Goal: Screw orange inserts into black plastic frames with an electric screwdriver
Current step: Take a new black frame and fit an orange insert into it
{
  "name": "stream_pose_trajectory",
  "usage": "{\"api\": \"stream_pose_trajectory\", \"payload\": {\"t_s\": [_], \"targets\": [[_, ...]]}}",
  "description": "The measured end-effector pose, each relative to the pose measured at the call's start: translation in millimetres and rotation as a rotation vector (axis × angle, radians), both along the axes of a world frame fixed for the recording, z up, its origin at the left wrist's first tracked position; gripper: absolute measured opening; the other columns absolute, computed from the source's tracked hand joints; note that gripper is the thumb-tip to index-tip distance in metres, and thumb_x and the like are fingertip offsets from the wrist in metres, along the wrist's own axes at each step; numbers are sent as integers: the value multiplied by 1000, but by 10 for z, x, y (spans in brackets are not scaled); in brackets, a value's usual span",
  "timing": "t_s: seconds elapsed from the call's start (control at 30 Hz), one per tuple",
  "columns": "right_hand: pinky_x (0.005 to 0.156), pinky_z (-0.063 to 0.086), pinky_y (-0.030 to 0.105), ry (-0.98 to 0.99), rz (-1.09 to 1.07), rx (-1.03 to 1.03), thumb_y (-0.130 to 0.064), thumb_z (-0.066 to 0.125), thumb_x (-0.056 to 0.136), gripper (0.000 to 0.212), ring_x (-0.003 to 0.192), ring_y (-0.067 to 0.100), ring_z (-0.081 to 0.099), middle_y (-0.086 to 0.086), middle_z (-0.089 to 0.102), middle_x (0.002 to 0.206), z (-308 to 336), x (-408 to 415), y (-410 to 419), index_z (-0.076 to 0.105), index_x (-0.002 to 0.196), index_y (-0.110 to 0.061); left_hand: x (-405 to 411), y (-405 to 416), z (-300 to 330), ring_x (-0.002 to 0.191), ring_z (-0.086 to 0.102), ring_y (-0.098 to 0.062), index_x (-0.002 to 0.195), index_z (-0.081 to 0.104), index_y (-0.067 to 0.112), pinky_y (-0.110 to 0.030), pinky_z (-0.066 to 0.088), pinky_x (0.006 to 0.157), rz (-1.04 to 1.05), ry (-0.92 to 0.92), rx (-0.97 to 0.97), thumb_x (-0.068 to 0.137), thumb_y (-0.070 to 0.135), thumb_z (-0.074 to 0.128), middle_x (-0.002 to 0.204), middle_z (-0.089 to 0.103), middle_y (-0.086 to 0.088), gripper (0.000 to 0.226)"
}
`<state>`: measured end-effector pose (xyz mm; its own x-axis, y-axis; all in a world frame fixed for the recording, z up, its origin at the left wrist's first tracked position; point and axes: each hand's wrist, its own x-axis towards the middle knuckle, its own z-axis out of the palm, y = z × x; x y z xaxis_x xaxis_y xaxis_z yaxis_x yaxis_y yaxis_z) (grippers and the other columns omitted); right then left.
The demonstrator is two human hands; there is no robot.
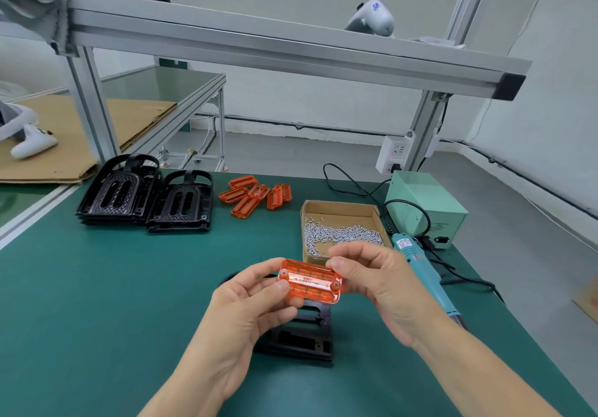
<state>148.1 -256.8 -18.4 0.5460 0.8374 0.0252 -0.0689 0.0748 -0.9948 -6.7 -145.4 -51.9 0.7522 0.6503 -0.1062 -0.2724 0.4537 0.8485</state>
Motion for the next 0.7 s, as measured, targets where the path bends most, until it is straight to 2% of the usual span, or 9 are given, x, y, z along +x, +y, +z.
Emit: {"api": "stream_pose_trajectory", "payload": {"t_s": [0.23, 0.4, 0.5, 0.6, 0.63, 0.7], "targets": [[64, 54, 24, 78, -8, 38, -24, 76, 64, 18, 74, 15, 67, 8, 72, 84, -49, 20, -41, 78, 80, -15, 6, -86, 7, 72, 70, -25, 107, 70, 12, -25, 57, 58, -4, -40, 4, 65, 1, 69, 92, 70, -20, 43], [61, 53, 23, 16, 3, 32, -28, 74, 67, 18, 74, 12, 66, 4, 72, 82, -64, 16, -64, 78, 81, -18, 12, -131, -1, 71, 69, -26, 105, 72, 15, -24, 56, 57, 14, -39, 12, 64, -3, 68, 87, 70, -18, 45], [58, 52, 22, -38, 37, -21, -20, 73, 72, 12, 71, 12, 65, 5, 71, 79, -72, 21, -101, 77, 83, -16, 25, -101, 11, 66, 67, -19, 108, 69, 12, -24, 56, 57, 62, -23, 20, 65, 3, 68, 84, 71, -15, 43], [60, 53, 23, -81, 104, -112, -2, 72, 81, 18, 70, 13, 67, 2, 70, 77, -102, -19, -105, 71, 95, -13, 108, -10, 27, 66, 65, -12, 105, 66, 9, -22, 54, 62, 142, 52, 146, 80, 1, 64, 80, 72, -7, 26], [61, 54, 24, -102, 141, -140, 0, 72, 82, 22, 71, 13, 67, 1, 70, 77, -112, -51, -90, 69, 100, -12, 144, 19, 43, 68, 65, -13, 100, 68, 9, -22, 54, 64, 164, 89, 230, 84, -1, 61, 81, 73, -6, 20], [64, 55, 26, -144, 177, -162, -4, 72, 84, 25, 74, 13, 68, -1, 68, 78, -114, -110, -46, 66, 107, -14, 215, 67, 76, 74, 67, -16, 88, 73, 15, -24, 55, 70, 167, 166, 444, 88, -3, 58, 82, 74, -5, 23]]}}
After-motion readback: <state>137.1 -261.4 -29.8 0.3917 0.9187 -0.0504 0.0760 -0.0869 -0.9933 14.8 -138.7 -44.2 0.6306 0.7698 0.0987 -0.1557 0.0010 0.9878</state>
